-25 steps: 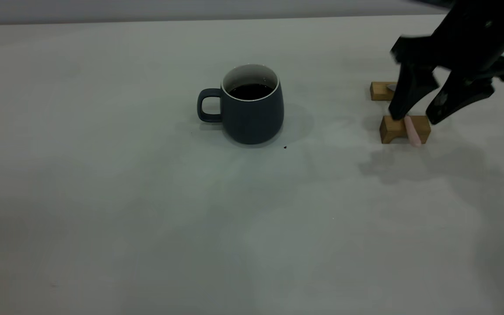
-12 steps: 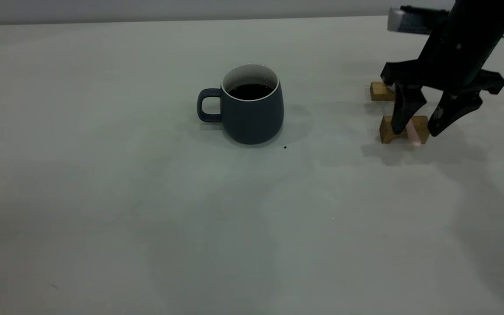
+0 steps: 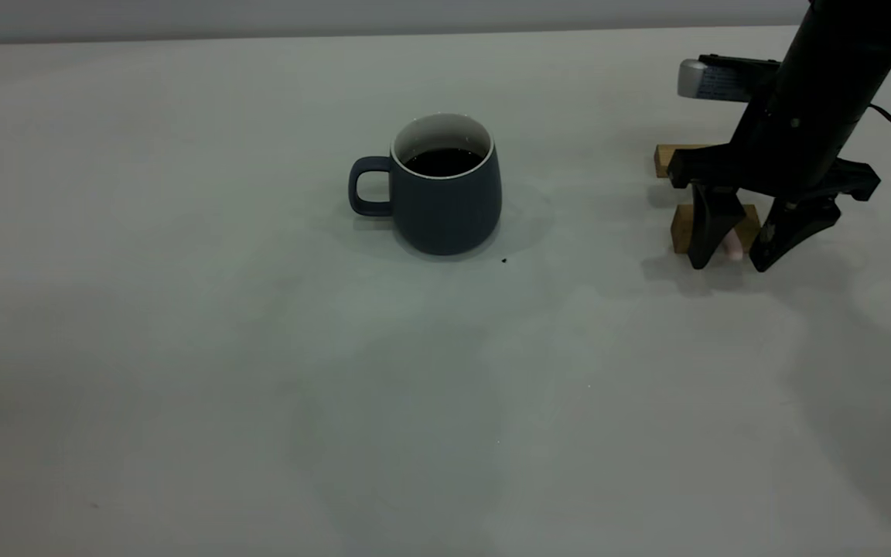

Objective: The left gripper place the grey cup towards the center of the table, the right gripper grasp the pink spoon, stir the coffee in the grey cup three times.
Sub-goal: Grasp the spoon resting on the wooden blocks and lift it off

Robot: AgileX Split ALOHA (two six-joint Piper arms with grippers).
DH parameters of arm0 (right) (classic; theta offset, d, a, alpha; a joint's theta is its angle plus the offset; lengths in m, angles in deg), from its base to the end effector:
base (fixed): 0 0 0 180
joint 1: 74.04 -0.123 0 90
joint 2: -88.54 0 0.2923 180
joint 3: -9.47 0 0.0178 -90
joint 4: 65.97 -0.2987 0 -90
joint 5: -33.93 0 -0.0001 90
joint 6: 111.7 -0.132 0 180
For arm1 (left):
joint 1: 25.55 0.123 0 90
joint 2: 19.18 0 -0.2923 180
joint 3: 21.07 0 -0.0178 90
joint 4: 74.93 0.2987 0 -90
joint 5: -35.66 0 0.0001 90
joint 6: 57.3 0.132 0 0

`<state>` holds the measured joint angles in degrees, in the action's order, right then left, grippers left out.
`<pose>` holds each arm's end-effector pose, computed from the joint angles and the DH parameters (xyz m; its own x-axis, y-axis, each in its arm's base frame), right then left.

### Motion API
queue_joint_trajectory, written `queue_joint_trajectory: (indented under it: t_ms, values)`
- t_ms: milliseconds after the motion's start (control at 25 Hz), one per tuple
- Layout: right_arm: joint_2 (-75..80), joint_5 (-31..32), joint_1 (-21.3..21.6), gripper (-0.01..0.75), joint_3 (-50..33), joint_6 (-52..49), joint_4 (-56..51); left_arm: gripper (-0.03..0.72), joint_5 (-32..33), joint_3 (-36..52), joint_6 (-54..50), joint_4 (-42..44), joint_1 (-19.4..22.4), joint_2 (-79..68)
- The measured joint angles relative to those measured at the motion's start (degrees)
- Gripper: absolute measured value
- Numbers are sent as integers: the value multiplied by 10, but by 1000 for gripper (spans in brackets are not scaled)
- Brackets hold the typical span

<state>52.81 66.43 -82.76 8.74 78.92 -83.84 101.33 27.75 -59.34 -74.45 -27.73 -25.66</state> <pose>0.4234 0.0870 -0.0707 -0.9960 -0.0729 -0.0524 -0.0808 0.9823 0.1693 0.0581 -0.0012 0.2727 -0.5150 -0.0126 -0.8571 0.0150 0.9996 -0.0236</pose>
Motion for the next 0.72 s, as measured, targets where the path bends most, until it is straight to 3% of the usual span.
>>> queue_joint_trajectory:
  t_ms: [200, 480, 720]
  values:
    - [3, -4, 0, 455, 1, 0, 0, 568, 0, 0, 0, 0, 0, 0]
    - [3, 7, 0, 127, 1, -1, 15, 568, 0, 0, 0, 0, 0, 0]
    - [-12, 54, 0, 132, 1, -9, 26, 568, 0, 0, 0, 0, 0, 0]
